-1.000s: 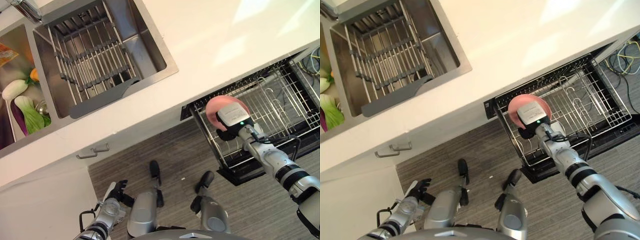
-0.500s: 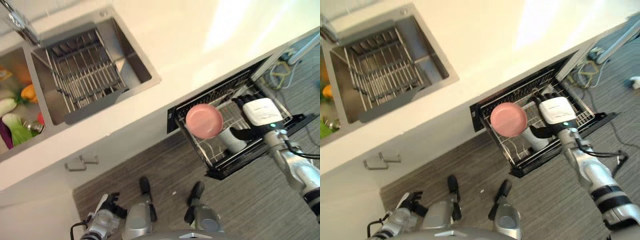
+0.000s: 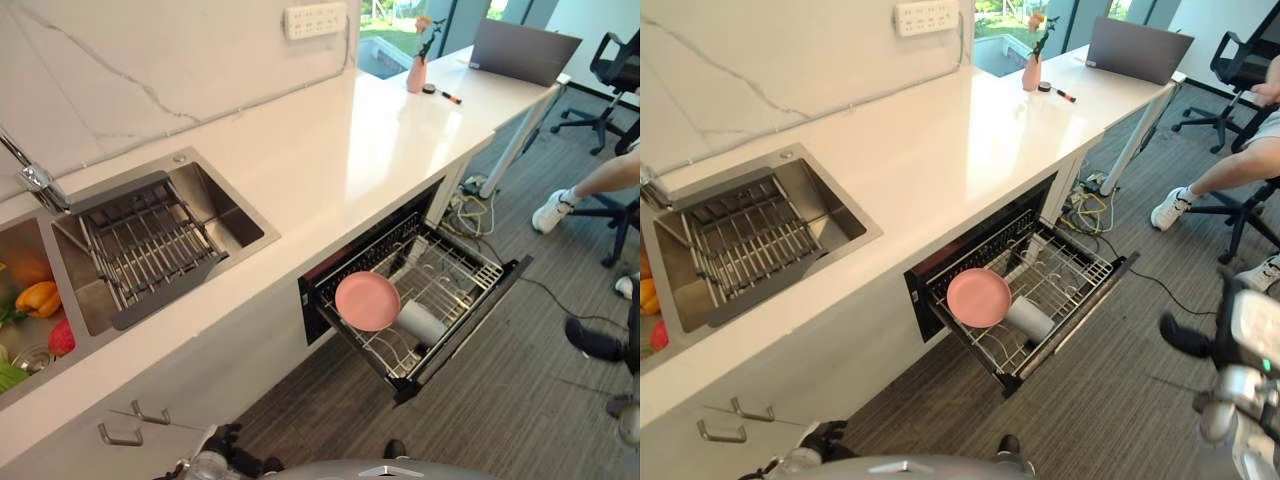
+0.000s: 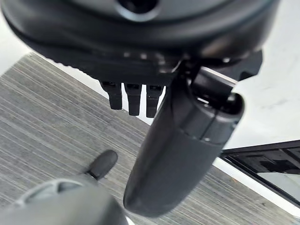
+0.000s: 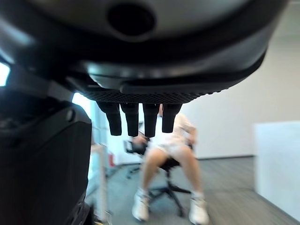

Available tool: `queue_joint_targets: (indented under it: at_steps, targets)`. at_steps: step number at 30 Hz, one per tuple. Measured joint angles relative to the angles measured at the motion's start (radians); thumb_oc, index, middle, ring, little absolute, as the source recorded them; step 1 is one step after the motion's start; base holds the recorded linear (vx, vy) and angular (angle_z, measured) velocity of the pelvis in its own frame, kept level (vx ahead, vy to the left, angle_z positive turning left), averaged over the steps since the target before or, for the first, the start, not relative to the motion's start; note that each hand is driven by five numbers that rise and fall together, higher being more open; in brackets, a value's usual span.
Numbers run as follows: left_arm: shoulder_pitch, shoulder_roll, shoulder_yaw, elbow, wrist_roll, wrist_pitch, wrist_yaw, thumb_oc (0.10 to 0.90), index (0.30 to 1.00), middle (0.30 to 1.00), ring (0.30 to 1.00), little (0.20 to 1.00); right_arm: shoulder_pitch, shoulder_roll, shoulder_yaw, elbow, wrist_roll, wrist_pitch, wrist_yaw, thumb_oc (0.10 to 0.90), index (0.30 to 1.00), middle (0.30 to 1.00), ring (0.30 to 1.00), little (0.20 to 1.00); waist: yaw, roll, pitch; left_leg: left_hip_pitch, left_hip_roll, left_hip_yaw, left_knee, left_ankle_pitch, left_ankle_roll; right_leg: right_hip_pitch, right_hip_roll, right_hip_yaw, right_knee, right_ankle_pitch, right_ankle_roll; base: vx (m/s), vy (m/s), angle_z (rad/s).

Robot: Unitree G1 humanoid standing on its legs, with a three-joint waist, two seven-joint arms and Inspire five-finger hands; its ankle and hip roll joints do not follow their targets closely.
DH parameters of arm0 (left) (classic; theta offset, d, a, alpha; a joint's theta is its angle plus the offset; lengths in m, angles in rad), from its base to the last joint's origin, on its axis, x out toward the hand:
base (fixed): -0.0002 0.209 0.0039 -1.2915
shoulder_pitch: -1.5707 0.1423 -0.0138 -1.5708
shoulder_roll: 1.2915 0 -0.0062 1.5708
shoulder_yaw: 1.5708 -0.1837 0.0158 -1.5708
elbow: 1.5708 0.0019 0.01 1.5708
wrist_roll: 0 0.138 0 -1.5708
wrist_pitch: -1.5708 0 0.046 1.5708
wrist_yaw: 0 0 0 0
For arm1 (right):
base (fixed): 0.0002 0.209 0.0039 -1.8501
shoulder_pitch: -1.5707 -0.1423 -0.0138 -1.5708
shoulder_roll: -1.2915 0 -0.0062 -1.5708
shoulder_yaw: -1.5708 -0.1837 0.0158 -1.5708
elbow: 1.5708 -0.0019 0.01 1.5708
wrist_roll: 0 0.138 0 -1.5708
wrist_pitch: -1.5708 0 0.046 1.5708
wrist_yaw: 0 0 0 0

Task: Place the dishes in the dishwasher.

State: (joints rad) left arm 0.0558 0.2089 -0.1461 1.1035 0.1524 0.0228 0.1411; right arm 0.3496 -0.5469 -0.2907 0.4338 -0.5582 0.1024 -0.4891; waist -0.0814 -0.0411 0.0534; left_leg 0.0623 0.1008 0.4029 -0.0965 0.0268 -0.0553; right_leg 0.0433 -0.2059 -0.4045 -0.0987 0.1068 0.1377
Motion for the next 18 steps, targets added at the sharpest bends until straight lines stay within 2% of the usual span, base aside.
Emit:
queue_joint_targets:
  at_steps: [2, 3, 4, 5, 6, 8, 10, 14, 16, 17, 18]
  targets:
    - [-0.002, 0.001, -0.026, -0.01, -0.016, -0.001, -0.012, 0.8, 0.9, 0.9, 0.9, 0.9, -0.062, 0.062, 0.012, 0.342, 0.11, 0.036, -0.002, 0.4, 0.3, 0.3, 0.3, 0.3, 0.016, -0.005, -0.013, -0.008, 0.004, -0.005, 0.0, -0.001, -0.001, -0.002, 0.002, -0.006, 0.0, -0.004, 0.0, 0.02, -0.003, 0.06]
    - [0.0, -0.003, -0.027, -0.01, -0.02, -0.003, -0.016, 0.8, 0.9, 0.9, 0.9, 0.9, -0.058, 0.081, 0.016, 0.384, 0.156, 0.076, 0.018, 0.4, 0.3, 0.3, 0.3, 0.3, 0.019, 0.003, -0.011, -0.012, 0.003, -0.004, 0.0, -0.001, -0.001, -0.008, 0.003, -0.006, 0.0, -0.004, 0.0, 0.04, -0.005, -0.01]
    - [0.003, -0.01, -0.028, -0.008, -0.026, -0.003, -0.019, 0.8, 0.9, 0.9, 0.9, 0.9, -0.041, 0.098, 0.028, 0.403, 0.199, 0.092, 0.021, 0.4, 0.3, 0.3, 0.3, 0.3, 0.014, 0.024, -0.003, -0.012, 0.0, -0.003, 0.0, -0.001, 0.0, -0.009, 0.001, -0.006, 0.0, -0.004, 0.001, 0.04, -0.004, -0.01]
    - [0.007, -0.023, -0.026, 0.021, -0.036, 0.001, -0.018, 0.8, 0.9, 0.9, 0.9, 0.9, -0.041, 0.111, 0.088, 0.49, 0.252, 0.078, 0.021, 0.4, 0.3, 0.3, 0.3, 0.3, 0.003, 0.057, 0.005, -0.01, -0.003, -0.005, 0.0, -0.001, 0.0, -0.003, -0.002, -0.009, 0.0, 0.0, -0.001, 0.05, -0.006, 0.03]
    - [0.01, -0.025, -0.023, 0.021, -0.044, 0.001, -0.016, 0.8, 0.9, 0.9, 0.9, 0.9, -0.042, 0.118, 0.126, 0.506, 0.288, 0.088, 0.031, 0.4, 0.3, 0.3, 0.3, 0.3, 0.005, 0.07, 0.006, -0.01, -0.003, -0.008, 0.0, -0.001, 0.0, -0.001, -0.002, -0.012, 0.0, -0.002, 0.001, 0.03, -0.003, 0.05]
    - [0.011, -0.025, -0.021, 0.022, -0.044, 0.001, -0.013, 0.8, 0.9, 0.9, 0.9, 0.9, -0.039, 0.129, 0.16, 0.476, 0.295, 0.089, 0.039, 0.4, 0.3, 0.3, 0.3, 0.3, 0.005, 0.078, 0.01, -0.012, -0.003, -0.011, 0.0, -0.001, 0.0, -0.001, -0.002, -0.016, -0.001, -0.002, 0.001, 0.03, -0.001, 0.08]
    - [0.01, -0.028, -0.001, 0.029, -0.045, -0.002, -0.012, 0.8, 0.9, 0.9, 0.9, 0.9, -0.062, 0.131, 0.235, 0.413, 0.294, 0.06, 0.045, 0.4, 0.3, 0.3, 0.3, 0.3, 0.009, 0.079, 0.013, -0.016, -0.003, -0.032, 0.0, 0.001, 0.002, 0.01, -0.002, -0.038, -0.004, -0.007, 0.005, 0.01, 0.006, 0.26]
    - [-0.001, -0.028, 0.014, 0.029, -0.063, -0.024, -0.002, 0.8, 0.9, 0.9, 0.9, 0.9, -0.214, 0.124, 0.31, 0.389, 0.294, 0.019, 0.048, 0.4, 0.3, 0.3, 0.3, 0.3, 0.059, 0.075, 0.025, -0.045, -0.008, -0.077, 0.0, 0.016, 0.01, 0.012, -0.007, -0.084, -0.002, -0.009, 0.007, 0.0, 0.004, 0.4]
    - [-0.004, -0.028, 0.012, 0.015, -0.069, -0.035, 0.0, 0.8, 0.9, 0.9, 0.9, 0.9, -0.32, 0.117, 0.358, 0.424, 0.298, 0.005, 0.05, 0.4, 0.3, 0.3, 0.3, 0.3, 0.09, 0.086, 0.041, -0.059, -0.017, -0.116, 0.0, 0.026, 0.013, 0.027, -0.01, -0.125, -0.001, -0.009, 0.006, 0.01, -0.004, 0.55]
    - [-0.003, -0.03, 0.012, 0.005, -0.073, -0.047, 0.002, 0.8, 0.9, 0.9, 0.9, 0.9, -0.359, 0.098, 0.4, 0.475, 0.284, 0.047, 0.046, 0.4, 0.3, 0.3, 0.3, 0.3, 0.107, 0.078, 0.051, -0.064, -0.02, -0.132, 0.001, 0.028, 0.013, 0.032, -0.012, -0.143, -0.001, -0.012, 0.01, -0.05, 0.0, 0.57]
    - [0.004, -0.023, 0.009, -0.009, -0.073, -0.045, 0.007, 0.8, 0.9, 0.9, 0.9, 0.9, -0.381, 0.082, 0.403, 0.505, 0.293, 0.045, 0.068, 0.4, 0.3, 0.3, 0.3, 0.3, 0.134, 0.084, 0.063, -0.069, -0.026, -0.149, 0.005, 0.039, 0.015, 0.04, -0.015, -0.161, -0.001, -0.013, 0.009, -0.07, 0.0, 0.46]
